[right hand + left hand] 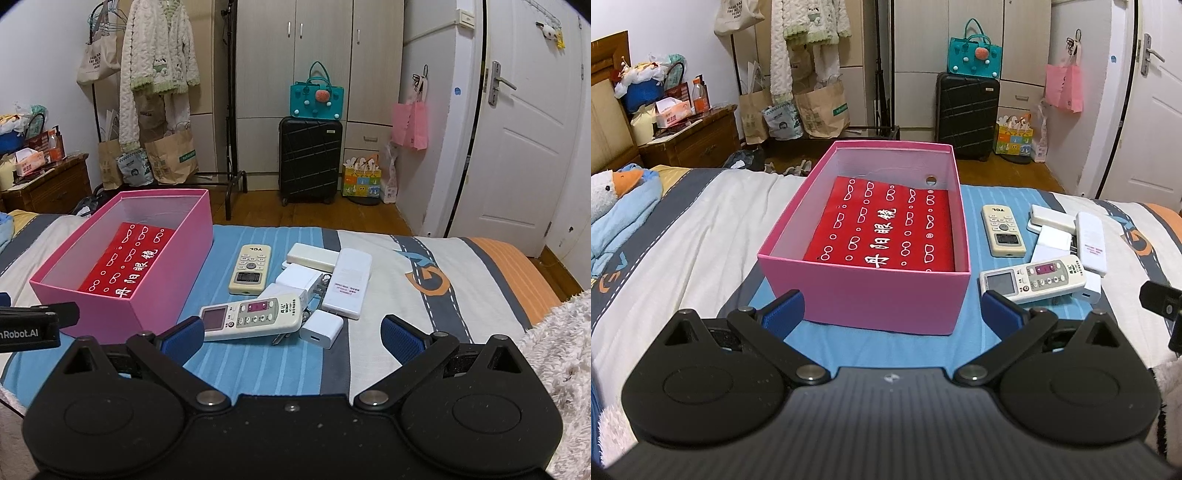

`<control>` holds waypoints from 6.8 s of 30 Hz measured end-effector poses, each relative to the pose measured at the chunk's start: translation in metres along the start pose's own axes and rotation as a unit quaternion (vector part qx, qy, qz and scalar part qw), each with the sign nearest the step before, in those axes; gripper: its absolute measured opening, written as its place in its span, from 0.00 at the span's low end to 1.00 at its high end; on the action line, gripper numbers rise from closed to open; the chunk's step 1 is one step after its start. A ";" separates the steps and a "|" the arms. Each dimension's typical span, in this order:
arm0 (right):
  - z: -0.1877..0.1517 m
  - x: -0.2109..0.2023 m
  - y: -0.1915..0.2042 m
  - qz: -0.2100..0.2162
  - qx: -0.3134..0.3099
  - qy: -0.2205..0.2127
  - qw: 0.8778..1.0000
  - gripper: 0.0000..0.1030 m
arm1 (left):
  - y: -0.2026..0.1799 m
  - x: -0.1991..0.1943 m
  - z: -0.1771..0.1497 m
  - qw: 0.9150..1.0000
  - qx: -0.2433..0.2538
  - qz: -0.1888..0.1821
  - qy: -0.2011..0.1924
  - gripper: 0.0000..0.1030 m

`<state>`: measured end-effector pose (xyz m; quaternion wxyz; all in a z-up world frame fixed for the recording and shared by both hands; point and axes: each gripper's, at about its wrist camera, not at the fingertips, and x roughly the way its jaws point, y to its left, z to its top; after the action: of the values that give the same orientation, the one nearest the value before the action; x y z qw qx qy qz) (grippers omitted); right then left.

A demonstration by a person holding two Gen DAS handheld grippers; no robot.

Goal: Organize rigid objects

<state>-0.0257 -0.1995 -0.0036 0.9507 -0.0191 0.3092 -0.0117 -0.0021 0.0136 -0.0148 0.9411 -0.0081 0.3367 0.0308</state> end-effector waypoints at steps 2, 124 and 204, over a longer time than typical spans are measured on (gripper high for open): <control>0.000 0.000 0.001 0.000 0.000 0.002 1.000 1.00 | 0.000 0.000 0.000 1.000 -0.001 0.000 0.001 1.00; 0.038 0.213 0.105 0.248 -0.579 0.267 0.730 0.60 | 0.136 0.233 0.117 0.979 -0.004 -0.048 0.197 0.03; 0.181 0.229 0.149 0.368 0.070 0.307 0.875 0.34 | 0.132 0.227 0.119 0.978 -0.013 -0.088 0.186 0.05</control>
<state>0.2682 -0.0536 0.0017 0.7422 0.1670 0.5690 0.3123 0.2397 0.1618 -0.0664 0.8606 -0.0554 0.5038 -0.0501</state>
